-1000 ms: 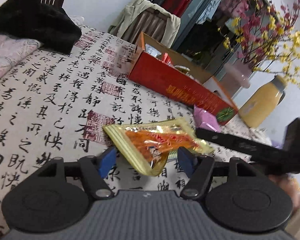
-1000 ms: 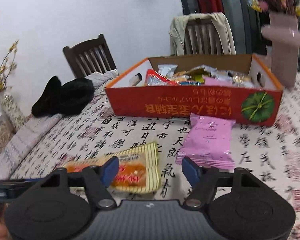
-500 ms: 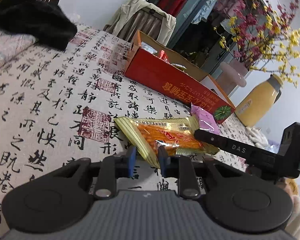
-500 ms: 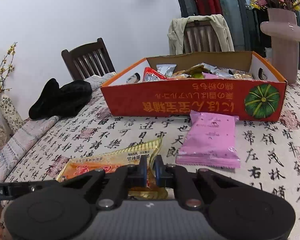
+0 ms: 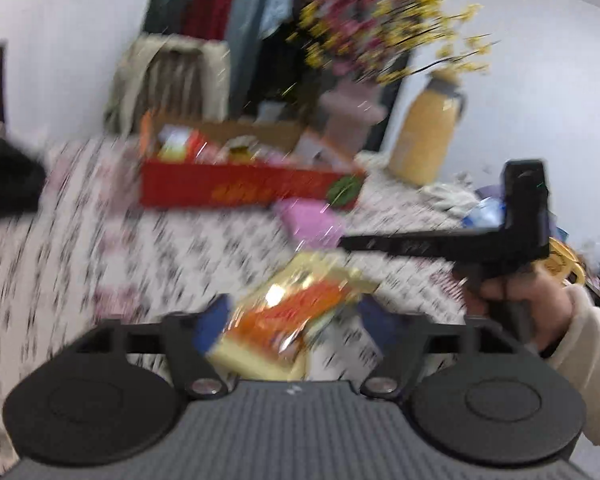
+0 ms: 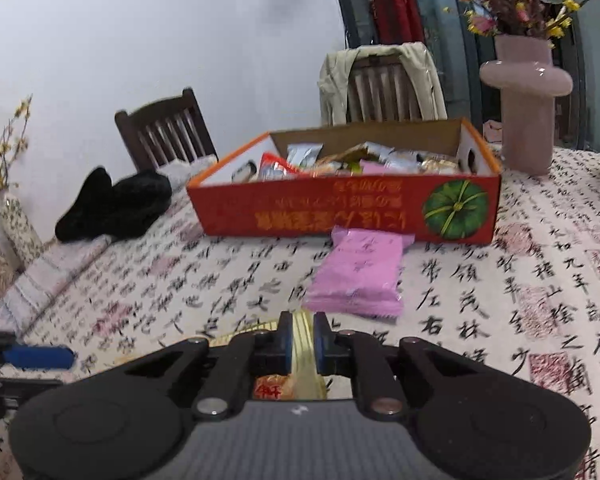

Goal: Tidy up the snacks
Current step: 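Grasp the yellow spicy-strip bag with the left gripper while the right grasps the pink packet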

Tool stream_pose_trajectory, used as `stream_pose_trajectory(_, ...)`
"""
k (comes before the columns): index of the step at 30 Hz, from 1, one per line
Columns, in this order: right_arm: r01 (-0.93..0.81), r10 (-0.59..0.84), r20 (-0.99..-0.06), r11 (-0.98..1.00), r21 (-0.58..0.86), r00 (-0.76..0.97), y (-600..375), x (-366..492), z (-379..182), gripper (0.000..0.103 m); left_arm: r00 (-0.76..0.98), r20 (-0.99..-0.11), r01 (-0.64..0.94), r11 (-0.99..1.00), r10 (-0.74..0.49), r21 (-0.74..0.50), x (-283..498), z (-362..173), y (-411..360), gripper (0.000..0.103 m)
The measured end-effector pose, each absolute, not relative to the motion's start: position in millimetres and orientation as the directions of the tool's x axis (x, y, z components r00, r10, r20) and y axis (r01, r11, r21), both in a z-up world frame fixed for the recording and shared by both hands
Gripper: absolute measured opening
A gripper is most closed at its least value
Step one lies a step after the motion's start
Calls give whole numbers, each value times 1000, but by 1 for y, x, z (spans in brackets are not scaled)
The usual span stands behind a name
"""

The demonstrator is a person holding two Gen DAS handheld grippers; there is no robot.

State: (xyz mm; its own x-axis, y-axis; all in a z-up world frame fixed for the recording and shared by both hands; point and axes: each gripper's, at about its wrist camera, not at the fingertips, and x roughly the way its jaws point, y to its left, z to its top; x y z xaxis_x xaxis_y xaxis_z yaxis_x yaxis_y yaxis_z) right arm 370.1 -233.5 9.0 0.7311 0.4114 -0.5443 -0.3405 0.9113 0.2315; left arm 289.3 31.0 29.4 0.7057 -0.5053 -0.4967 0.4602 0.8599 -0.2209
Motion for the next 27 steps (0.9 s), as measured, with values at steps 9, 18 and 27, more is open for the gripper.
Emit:
stream_pose_trajectory(9, -312, 380, -522, 925, 216, 764, -257, 362, 19, 18, 596, -688, 587, 810, -414, 21, 350, -10, -41, 86)
stream_pose_trajectory(18, -300, 330, -580, 942, 150, 745, -267, 386, 17, 60, 622, -663, 491, 867, -415, -82, 379, -22, -6, 54)
stream_pose_trajectory(27, -262, 310, -614, 950, 171, 725, -235, 458, 3, 67, 695, -628, 395, 916, -349, -72, 379, -10, -1, 31)
